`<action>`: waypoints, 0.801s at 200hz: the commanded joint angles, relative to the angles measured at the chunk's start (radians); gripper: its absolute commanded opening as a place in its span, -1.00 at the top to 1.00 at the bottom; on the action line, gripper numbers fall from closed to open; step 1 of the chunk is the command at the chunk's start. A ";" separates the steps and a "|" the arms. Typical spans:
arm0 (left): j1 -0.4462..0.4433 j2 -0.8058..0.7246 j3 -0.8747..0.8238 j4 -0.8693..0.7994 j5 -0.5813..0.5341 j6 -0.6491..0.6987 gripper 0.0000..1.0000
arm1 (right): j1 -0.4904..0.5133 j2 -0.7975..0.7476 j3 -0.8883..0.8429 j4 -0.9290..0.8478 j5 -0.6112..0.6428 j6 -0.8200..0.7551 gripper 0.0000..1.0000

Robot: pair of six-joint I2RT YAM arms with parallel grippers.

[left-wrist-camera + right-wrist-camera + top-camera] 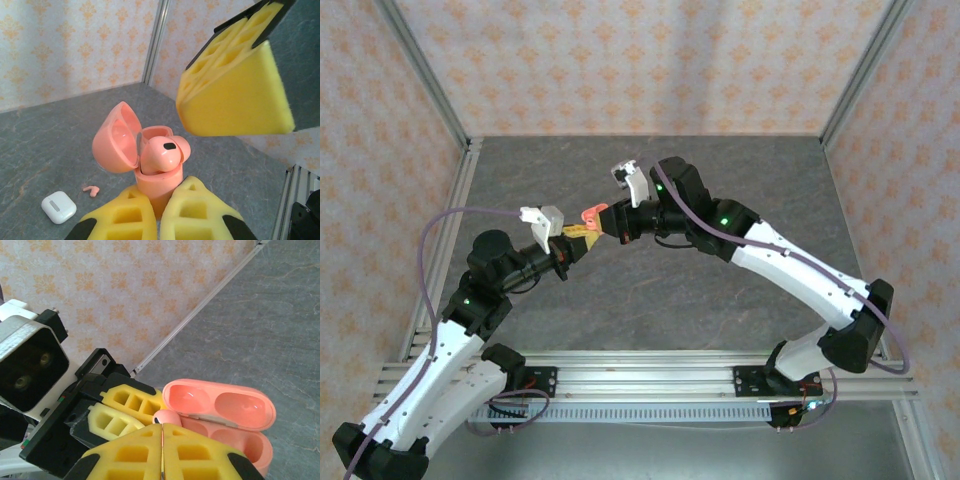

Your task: Insert wireless bluetooth earbuds into charging case

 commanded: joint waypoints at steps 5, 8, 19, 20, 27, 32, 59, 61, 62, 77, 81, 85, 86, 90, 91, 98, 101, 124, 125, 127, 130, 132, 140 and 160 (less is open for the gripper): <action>-0.005 -0.019 0.025 0.018 -0.004 0.007 1.00 | -0.008 0.007 -0.004 -0.001 -0.025 0.008 0.83; -0.005 -0.020 0.025 0.017 -0.004 0.006 1.00 | -0.009 0.006 -0.004 0.000 -0.025 0.007 0.83; -0.004 -0.019 0.024 0.017 -0.005 0.006 1.00 | -0.009 0.003 -0.004 0.002 -0.026 0.006 0.84; -0.005 -0.020 0.024 0.017 -0.005 0.006 1.00 | -0.009 0.003 -0.003 0.003 -0.027 0.006 0.84; -0.005 -0.020 0.024 0.015 -0.007 0.007 1.00 | -0.009 -0.001 -0.004 0.007 -0.026 0.005 0.86; -0.004 -0.020 0.024 0.016 -0.007 0.008 1.00 | -0.010 -0.004 -0.005 0.010 -0.027 0.005 0.87; -0.005 -0.020 0.026 0.012 -0.010 0.012 1.00 | -0.009 -0.025 -0.010 0.033 -0.027 0.008 0.90; -0.004 -0.020 0.026 0.012 -0.010 0.012 1.00 | -0.009 -0.028 -0.012 0.036 -0.028 0.009 0.90; -0.005 -0.020 0.026 0.012 -0.010 0.012 1.00 | -0.010 -0.028 -0.013 0.037 -0.028 0.009 0.90; -0.005 -0.019 0.028 0.011 -0.011 0.013 1.00 | -0.009 -0.040 -0.023 0.053 -0.031 0.011 0.90; -0.005 -0.017 0.028 0.012 -0.011 0.014 1.00 | -0.009 -0.042 -0.025 0.057 -0.033 0.013 0.91; -0.005 -0.016 0.029 0.012 -0.010 0.014 1.00 | -0.007 -0.043 -0.027 0.062 -0.037 0.013 0.91; -0.005 -0.016 0.029 0.012 -0.010 0.014 1.00 | -0.007 -0.044 -0.027 0.062 -0.037 0.014 0.91; -0.004 -0.015 0.030 0.012 -0.010 0.013 1.00 | -0.006 -0.044 -0.029 0.065 -0.041 0.015 0.92; -0.005 -0.015 0.030 0.012 -0.010 0.014 1.00 | -0.006 -0.044 -0.029 0.065 -0.042 0.014 0.92; -0.005 -0.014 0.030 0.014 -0.010 0.014 1.00 | -0.004 -0.043 -0.030 0.068 -0.050 0.015 0.92; -0.005 -0.013 0.030 0.015 -0.010 0.014 1.00 | -0.002 -0.043 -0.030 0.070 -0.052 0.015 0.92; -0.005 -0.012 0.028 0.016 -0.010 0.012 1.00 | 0.012 -0.031 -0.025 0.065 -0.070 0.005 0.94; -0.005 -0.012 0.029 0.016 -0.010 0.012 1.00 | 0.012 -0.031 -0.026 0.065 -0.069 0.005 0.94; -0.005 -0.012 0.029 0.016 -0.009 0.012 1.00 | 0.014 -0.030 -0.025 0.064 -0.069 0.004 0.94; -0.005 -0.013 0.028 0.015 -0.010 0.012 1.00 | 0.015 -0.030 -0.023 0.061 -0.070 0.003 0.94; -0.004 -0.012 0.028 0.015 -0.009 0.012 1.00 | 0.016 -0.029 -0.023 0.060 -0.070 0.003 0.94; -0.005 -0.013 0.029 0.016 -0.010 0.011 1.00 | 0.018 -0.025 -0.021 0.056 -0.071 -0.002 0.94; -0.005 -0.012 0.029 0.015 -0.010 0.009 1.00 | 0.023 -0.020 -0.017 0.046 -0.068 -0.011 0.95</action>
